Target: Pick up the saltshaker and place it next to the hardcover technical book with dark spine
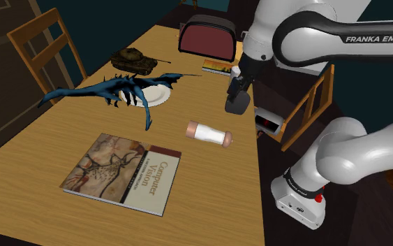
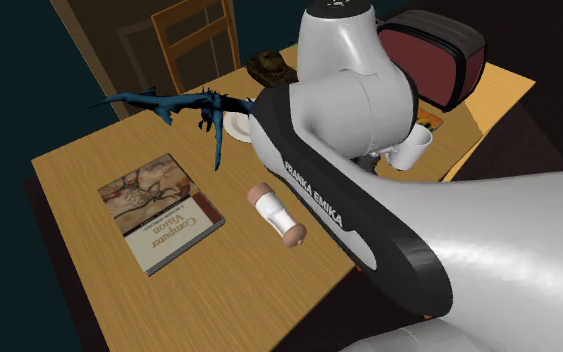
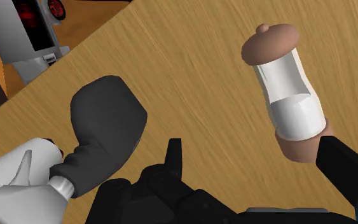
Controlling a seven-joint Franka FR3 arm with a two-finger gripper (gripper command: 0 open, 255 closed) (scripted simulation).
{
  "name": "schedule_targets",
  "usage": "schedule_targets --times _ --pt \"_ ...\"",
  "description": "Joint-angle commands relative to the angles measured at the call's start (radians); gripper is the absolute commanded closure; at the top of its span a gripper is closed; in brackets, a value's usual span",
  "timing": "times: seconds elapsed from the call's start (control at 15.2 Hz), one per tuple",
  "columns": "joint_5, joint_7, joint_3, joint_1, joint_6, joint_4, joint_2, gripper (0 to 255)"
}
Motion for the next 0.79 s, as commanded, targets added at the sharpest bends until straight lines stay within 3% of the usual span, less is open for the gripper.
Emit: schedule_targets --times 0.0,0.73 --pt "0.001 -0.012 0.022 0.023 0.084 -0.054 0.017 0" --pt "-0.043 -0.012 0.172 0.103 0.515 -0.193 0.257 0"
